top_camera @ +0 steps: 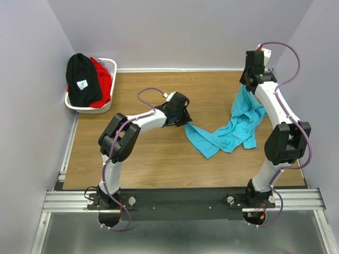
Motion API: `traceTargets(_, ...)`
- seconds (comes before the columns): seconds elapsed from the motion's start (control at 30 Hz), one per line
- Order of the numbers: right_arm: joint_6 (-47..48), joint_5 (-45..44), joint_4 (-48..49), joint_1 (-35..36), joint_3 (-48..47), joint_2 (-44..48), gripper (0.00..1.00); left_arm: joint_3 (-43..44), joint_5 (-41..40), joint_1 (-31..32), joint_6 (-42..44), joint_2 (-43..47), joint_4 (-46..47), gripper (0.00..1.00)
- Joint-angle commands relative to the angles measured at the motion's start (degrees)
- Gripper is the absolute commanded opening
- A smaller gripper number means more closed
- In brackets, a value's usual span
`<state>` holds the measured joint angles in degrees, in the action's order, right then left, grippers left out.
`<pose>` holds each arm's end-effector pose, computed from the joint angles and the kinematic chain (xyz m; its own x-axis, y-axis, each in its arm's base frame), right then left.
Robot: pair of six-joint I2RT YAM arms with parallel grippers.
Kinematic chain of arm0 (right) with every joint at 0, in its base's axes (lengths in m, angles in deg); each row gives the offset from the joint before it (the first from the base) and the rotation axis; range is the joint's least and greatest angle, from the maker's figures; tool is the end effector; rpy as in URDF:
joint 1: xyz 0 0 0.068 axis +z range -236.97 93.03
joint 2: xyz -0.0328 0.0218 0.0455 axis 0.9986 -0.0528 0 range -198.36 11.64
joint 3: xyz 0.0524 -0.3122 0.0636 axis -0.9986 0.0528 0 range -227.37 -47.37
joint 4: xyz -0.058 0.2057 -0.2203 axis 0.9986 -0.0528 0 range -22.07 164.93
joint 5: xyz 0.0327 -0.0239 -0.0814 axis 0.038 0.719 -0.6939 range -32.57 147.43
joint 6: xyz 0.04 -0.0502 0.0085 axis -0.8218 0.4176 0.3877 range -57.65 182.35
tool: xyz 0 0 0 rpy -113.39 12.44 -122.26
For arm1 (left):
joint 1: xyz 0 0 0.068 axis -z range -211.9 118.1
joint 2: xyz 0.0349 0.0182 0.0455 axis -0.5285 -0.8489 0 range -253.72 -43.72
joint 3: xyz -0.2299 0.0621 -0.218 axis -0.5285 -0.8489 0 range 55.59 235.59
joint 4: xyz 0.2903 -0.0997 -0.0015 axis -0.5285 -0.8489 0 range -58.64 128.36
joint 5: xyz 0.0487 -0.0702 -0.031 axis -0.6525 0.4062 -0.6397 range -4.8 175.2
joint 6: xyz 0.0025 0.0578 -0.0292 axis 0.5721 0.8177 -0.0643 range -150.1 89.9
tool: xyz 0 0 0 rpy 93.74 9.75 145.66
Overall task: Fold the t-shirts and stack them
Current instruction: Flatten the tshirt out
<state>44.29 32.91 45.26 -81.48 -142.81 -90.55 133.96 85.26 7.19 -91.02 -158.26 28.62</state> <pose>0.4810 0.0251 0.3759 -0.4859 0.2366 -0.8414 0.4164 0.9091 0.0152 0.3955 -0.3214 0.1865 -0.8225 -0.4577 -0.3375 -0.1804 0.7728 -0.6084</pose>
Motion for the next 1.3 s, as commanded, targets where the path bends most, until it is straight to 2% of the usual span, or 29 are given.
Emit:
traceTargets(0.0, -0.8, 0.5, 0.3, -0.3, 0.8, 0.0, 0.01, 2.1, -2.4, 0.5, -0.6, -2.4, -1.7, 0.45)
traceTargets(0.2, -0.9, 1.0, 0.3, -0.4, 0.9, -0.4, 0.01, 2.8, -2.5, 0.4, -0.2, -3.8, -1.9, 0.36)
traceTargets(0.3, -0.9, 1.0, 0.3, -0.3, 0.9, -0.3, 0.01, 2.8, -2.3, 0.5, 0.1, -4.0, -1.8, 0.22)
traceTargets(0.33, -0.9, 1.0, 0.3, -0.4, 0.9, -0.2, 0.01, 2.9, -2.3, 0.5, 0.4, -4.1, -1.9, 0.1)
traceTargets(0.4, -0.8, 1.0, 0.3, -0.4, 0.8, -0.3, 0.01, 3.0, -2.4, -0.3, 0.9, -3.7, -2.3, 0.0)
traceTargets(0.6, -0.7, 2.0, 0.3, -0.4, -0.3, -0.7, 0.01, 0.1, -5.1, -7.8, 4.1, 2.4, -3.3, 0.0)
traceTargets(0.73, -0.8, 3.3, 0.3, -0.4, -2.5, -2.6, 0.01, -3.9, -7.3, -15.7, 7.3, 12.2, -4.1, 0.0)
traceTargets(0.93, -0.4, 7.8, 0.3, -0.4, -9.9, -11.3, 0.01, -7.3, -12.5, -19.8, 10.4, 23.1, -6.4, 0.0)
traceTargets(0.97, 0.1, 9.5, 0.3, -0.3, -10.7, -12.6, 0.04, -8.0, -13.8, -19.9, 10.7, 24.2, -6.1, 0.0)
traceTargets(1.03, 0.4, 11.8, 0.2, -0.4, -11.9, -14.4, 0.3, -10.0, -14.2, -19.9, 11.2, 26.0, -5.4, 0.0)
traceTargets(1.07, -0.2, 13.1, 0.2, -0.4, -11.5, -14.7, 0.55, -10.6, -13.9, -19.9, 11.3, 26.4, -5.0, 0.0)
traceTargets(1.1, -0.5, 13.6, 0.3, -0.2, -10.7, -14.2, 0.68, -11.0, -13.6, -19.9, 11.4, 26.5, -4.8, 0.0)
traceTargets(1.17, -1.5, 14.6, 0.3, -0.2, -7.7, -11.2, 0.85, -12.2, -12.9, -19.9, 11.4, 26.5, -4.3, 0.0)
traceTargets(1.23, -2.5, 14.0, 0.3, -0.3, -4.9, -8.1, 0.89, -13.6, -12.4, -19.9, 11.4, 26.8, -3.5, 0.0)
traceTargets(1.27, -3.4, 13.8, 0.4, -0.3, -0.6, -4.7, 0.89, -13.9, -12.3, -19.9, 11.5, 27.0, -2.9, 0.0)
